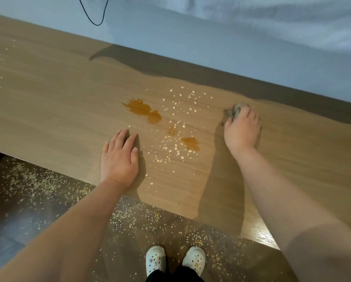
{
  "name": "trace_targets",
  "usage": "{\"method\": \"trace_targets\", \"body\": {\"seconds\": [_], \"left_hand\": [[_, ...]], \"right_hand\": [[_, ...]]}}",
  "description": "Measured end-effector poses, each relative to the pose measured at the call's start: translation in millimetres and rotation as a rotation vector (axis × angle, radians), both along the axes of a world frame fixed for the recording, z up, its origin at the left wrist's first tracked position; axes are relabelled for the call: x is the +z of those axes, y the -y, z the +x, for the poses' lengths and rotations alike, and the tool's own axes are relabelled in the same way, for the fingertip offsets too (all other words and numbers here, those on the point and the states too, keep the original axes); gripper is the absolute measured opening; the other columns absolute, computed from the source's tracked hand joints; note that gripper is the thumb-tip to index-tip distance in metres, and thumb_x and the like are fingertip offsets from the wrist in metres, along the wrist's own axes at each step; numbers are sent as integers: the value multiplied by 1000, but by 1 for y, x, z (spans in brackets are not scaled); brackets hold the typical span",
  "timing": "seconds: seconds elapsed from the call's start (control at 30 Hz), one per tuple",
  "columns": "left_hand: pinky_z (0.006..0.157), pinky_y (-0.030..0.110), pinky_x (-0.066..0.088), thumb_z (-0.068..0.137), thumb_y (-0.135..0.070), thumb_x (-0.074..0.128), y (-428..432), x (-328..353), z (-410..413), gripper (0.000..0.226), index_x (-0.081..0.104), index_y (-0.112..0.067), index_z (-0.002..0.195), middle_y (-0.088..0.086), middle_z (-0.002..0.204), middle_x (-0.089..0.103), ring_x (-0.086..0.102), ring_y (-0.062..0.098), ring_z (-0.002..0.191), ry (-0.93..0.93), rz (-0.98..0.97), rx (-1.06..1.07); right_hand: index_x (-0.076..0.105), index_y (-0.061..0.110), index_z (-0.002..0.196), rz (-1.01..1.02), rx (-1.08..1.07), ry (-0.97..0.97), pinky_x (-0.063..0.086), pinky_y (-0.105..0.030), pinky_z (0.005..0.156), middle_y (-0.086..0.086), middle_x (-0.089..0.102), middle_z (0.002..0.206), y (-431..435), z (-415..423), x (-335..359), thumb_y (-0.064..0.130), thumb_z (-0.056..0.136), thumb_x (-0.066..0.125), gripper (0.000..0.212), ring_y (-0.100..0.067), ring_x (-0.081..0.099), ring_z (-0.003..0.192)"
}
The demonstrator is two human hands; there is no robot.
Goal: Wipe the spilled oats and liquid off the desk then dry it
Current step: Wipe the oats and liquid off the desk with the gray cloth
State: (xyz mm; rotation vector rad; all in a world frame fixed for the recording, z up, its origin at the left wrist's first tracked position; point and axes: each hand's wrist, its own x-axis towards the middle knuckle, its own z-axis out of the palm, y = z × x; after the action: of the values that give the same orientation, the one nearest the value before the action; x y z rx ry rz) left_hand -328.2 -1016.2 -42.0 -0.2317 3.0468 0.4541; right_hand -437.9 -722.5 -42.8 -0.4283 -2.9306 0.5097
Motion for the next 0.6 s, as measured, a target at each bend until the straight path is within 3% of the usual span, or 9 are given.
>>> {"method": "trace_targets", "body": {"seconds": [0.1, 0.23, 0.3, 0.37, 0.47, 0.53, 0.6], "left_hand": [[118, 47, 19, 101, -25, 34, -10, 2, -21, 46, 41, -10, 145, 10, 155, 32, 26, 29, 143, -38, 74, 115], [122, 40, 3, 104, -25, 29, -21, 3, -49, 52, 22, -10, 154, 7, 163, 11, 3, 22, 151, -8, 103, 227], [122, 38, 1, 105, -25, 27, -24, 2, -56, 54, 18, -9, 155, 5, 164, 6, 0, 20, 151, 11, 106, 313], [122, 38, 1, 104, -24, 27, -27, 0, -58, 55, 16, -9, 155, 5, 164, 5, -1, 19, 151, 12, 87, 353], [122, 39, 0, 102, -25, 28, -31, -3, -56, 59, 12, -9, 156, 5, 164, 3, -3, 19, 151, 17, 28, 339], [122, 40, 0, 101, -26, 29, -31, -3, -57, 60, 10, -10, 156, 5, 164, 1, -4, 18, 151, 33, 15, 341], [122, 40, 0, 102, -26, 29, -31, -2, -58, 60, 10, -10, 156, 4, 164, 1, -5, 18, 151, 43, 6, 343]], "right_hand": [[44, 5, 137, -28, 150, 8, 23, -50, 118, -18, 37, 151, 32, 6, -2, 22, 95, 54, 47, -35, 30, 142], [41, 11, 144, 50, 561, 73, 20, -45, 121, -11, 30, 157, -6, 30, 5, 25, 97, 53, 50, -26, 28, 145], [46, 12, 138, 77, 450, 60, 28, -51, 117, -13, 40, 151, -37, 22, 4, 24, 95, 55, 46, -30, 39, 138], [49, 8, 130, 94, 139, 23, 32, -57, 111, -20, 46, 143, -64, 2, -1, 24, 95, 53, 39, -38, 45, 130], [44, 1, 134, 55, -200, 9, 22, -57, 115, -25, 35, 151, -69, -30, 0, 24, 96, 48, 45, -41, 33, 139], [44, 1, 134, 39, -247, 26, 21, -57, 115, -24, 33, 152, -49, -47, 0, 24, 97, 46, 44, -40, 30, 140], [48, 4, 131, 51, -96, 17, 21, -55, 116, -22, 36, 151, -20, -53, 0, 25, 96, 46, 40, -39, 31, 140]]}}
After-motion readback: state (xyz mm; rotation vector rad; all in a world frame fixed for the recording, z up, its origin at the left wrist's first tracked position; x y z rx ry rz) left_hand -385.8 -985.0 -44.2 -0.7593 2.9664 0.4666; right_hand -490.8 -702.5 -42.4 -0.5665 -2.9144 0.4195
